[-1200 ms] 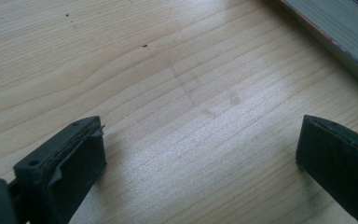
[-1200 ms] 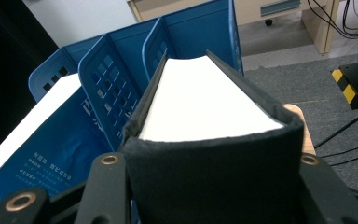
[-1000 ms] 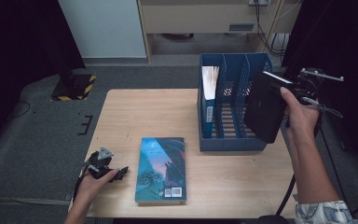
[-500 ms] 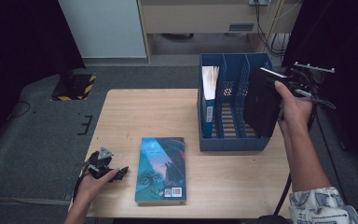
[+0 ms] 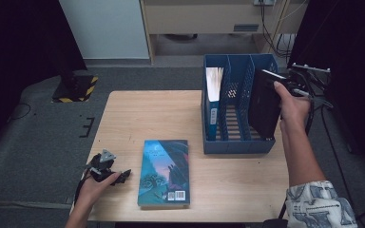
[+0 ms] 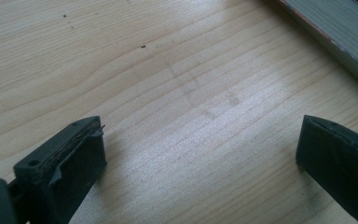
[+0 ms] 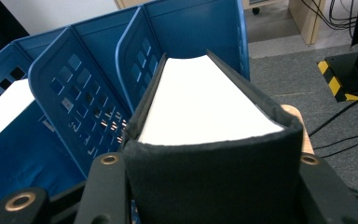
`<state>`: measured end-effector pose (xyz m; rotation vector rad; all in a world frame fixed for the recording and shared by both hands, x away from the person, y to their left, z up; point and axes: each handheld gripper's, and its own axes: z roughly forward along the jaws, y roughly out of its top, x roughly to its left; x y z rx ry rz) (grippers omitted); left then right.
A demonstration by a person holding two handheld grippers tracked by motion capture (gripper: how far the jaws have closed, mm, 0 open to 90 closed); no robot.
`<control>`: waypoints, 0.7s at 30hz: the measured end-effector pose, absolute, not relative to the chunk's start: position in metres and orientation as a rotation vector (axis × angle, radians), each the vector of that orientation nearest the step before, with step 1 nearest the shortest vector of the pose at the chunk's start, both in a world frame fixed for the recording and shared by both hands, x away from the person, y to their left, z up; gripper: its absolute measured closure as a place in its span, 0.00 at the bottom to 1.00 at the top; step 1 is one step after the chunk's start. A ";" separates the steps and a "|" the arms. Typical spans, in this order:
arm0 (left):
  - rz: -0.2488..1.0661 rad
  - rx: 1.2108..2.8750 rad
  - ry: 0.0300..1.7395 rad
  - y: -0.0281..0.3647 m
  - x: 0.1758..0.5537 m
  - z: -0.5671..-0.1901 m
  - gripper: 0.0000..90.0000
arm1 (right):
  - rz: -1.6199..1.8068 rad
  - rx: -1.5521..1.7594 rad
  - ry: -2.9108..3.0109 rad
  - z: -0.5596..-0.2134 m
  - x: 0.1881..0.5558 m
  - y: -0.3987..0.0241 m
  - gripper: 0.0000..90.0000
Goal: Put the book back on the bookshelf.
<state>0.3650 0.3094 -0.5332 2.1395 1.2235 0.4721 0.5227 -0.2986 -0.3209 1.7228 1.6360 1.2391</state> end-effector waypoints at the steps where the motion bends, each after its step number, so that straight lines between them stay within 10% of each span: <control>1: 0.472 2.139 1.223 0.309 0.365 -0.533 0.01 | 1.235 1.719 1.634 -0.322 0.524 -0.298 0.58; 21: 0.470 2.140 1.219 0.309 0.365 -0.533 0.01 | 1.234 1.770 1.583 -0.344 0.534 -0.299 0.58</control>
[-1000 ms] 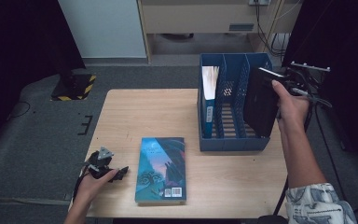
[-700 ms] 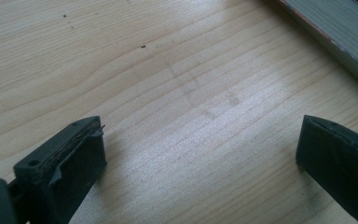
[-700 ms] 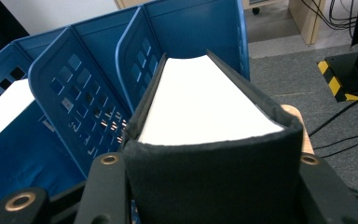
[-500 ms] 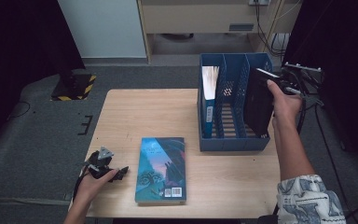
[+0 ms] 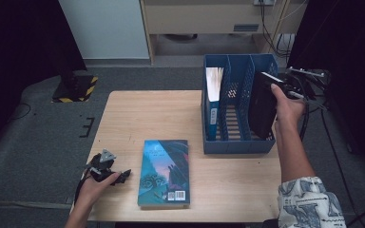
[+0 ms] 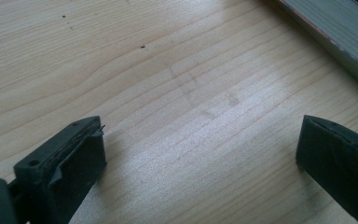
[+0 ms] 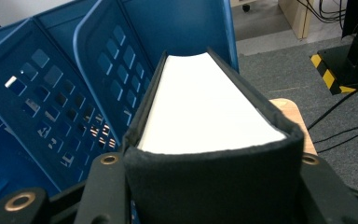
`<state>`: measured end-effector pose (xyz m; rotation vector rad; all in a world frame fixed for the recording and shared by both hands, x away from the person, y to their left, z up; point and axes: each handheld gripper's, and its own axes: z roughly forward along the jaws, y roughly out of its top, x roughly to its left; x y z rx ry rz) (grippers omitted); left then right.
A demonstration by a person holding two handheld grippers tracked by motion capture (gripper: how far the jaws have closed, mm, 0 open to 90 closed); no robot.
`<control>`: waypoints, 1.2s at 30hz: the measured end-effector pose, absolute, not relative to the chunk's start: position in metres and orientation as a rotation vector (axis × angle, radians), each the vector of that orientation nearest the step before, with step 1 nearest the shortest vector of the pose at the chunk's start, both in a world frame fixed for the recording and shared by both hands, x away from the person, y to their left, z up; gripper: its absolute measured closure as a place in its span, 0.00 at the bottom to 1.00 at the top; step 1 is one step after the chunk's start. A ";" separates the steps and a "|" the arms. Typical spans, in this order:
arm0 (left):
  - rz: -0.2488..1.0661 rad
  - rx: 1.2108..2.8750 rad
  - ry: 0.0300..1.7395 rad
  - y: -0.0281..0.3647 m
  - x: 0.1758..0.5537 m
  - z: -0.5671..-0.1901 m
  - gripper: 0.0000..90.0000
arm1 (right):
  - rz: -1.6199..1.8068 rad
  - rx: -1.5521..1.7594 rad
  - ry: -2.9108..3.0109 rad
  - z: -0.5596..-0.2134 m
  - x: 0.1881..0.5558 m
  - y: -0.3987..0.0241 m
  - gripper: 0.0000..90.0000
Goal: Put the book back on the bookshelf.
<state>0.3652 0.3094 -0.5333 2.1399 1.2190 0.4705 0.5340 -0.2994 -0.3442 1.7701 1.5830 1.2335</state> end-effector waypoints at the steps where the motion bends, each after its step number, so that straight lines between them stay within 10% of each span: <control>1: 0.471 2.139 1.220 0.309 0.365 -0.533 0.01 | 1.225 1.771 1.586 -0.345 0.534 -0.299 0.58; 36: 0.470 2.139 1.217 0.309 0.365 -0.533 0.01 | 1.164 1.755 1.635 -0.366 0.529 -0.294 0.58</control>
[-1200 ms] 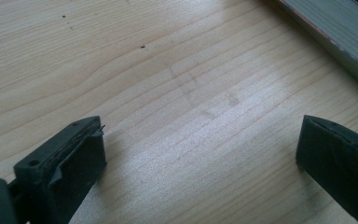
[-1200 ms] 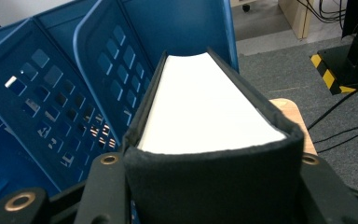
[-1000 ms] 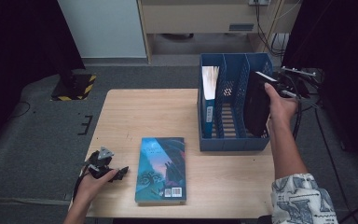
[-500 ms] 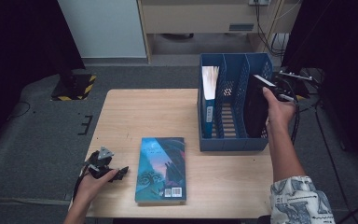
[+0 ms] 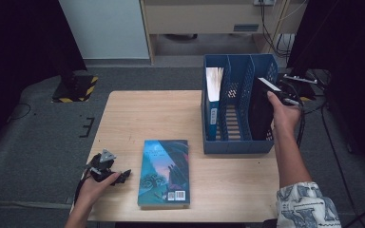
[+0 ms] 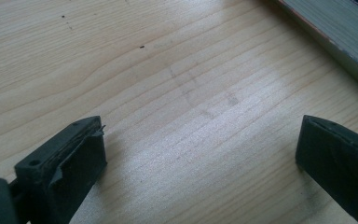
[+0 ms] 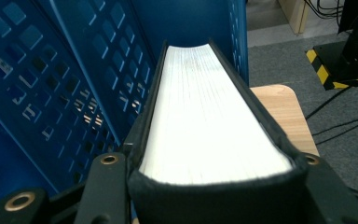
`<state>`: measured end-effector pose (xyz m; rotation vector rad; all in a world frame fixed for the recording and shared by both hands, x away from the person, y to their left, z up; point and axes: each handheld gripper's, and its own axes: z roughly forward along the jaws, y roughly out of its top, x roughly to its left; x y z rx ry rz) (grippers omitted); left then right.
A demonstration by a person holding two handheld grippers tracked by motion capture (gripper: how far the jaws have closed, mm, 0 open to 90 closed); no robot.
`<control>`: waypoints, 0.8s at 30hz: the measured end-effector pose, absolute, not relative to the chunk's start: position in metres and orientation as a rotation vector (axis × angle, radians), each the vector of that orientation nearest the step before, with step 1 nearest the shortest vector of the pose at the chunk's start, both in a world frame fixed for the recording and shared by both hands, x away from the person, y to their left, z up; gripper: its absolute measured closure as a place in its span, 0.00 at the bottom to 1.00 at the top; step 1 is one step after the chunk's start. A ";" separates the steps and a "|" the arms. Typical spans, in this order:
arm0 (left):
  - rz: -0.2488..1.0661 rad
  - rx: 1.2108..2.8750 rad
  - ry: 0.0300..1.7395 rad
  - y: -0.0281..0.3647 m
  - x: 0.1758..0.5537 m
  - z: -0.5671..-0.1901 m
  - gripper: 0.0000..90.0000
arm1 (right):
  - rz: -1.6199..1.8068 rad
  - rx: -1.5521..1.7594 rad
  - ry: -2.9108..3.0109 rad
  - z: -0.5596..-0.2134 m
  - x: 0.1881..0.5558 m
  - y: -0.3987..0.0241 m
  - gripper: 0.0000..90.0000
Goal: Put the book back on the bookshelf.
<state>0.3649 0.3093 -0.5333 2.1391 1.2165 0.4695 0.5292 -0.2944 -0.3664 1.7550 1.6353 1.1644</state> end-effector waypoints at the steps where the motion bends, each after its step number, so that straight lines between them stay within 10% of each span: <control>1: 0.469 2.139 1.217 0.309 0.365 -0.533 0.01 | 1.155 1.755 1.643 -0.366 0.528 -0.295 0.57; 24: 0.468 2.143 1.213 0.308 0.363 -0.533 0.01 | 1.126 1.804 1.689 -0.372 0.487 -0.300 0.55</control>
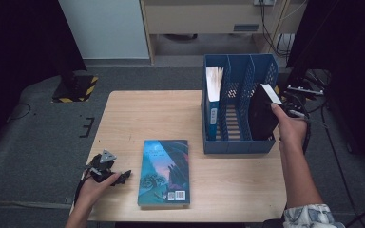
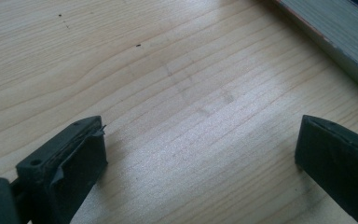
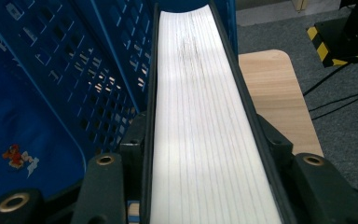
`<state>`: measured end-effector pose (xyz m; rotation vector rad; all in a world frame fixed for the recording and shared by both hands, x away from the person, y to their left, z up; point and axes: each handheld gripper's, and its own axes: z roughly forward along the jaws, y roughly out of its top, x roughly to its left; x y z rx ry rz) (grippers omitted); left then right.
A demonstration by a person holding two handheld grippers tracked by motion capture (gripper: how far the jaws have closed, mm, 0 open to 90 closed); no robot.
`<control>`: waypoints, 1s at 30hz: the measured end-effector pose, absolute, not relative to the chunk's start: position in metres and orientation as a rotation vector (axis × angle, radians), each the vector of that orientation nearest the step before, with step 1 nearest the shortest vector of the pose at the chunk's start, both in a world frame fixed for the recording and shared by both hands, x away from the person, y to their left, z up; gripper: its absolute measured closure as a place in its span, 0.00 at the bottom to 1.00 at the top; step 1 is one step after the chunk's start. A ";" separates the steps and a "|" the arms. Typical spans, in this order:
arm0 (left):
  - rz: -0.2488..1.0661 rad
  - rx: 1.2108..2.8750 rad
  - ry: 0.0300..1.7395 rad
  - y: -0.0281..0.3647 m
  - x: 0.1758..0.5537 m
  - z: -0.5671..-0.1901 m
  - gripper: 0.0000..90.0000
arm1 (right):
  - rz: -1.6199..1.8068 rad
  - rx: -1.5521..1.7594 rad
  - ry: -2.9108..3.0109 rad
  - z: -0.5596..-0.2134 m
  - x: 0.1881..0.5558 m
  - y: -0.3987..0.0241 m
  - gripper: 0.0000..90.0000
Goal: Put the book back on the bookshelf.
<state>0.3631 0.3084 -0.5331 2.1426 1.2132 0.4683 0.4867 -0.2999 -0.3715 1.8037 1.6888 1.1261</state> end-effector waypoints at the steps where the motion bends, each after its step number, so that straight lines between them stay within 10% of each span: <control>1: 0.468 2.143 1.213 0.308 0.363 -0.533 0.01 | 1.130 1.809 1.687 -0.372 0.486 -0.300 0.55; 30: 0.465 2.147 1.210 0.308 0.363 -0.533 0.02 | 1.195 1.804 1.662 -0.371 0.483 -0.289 0.49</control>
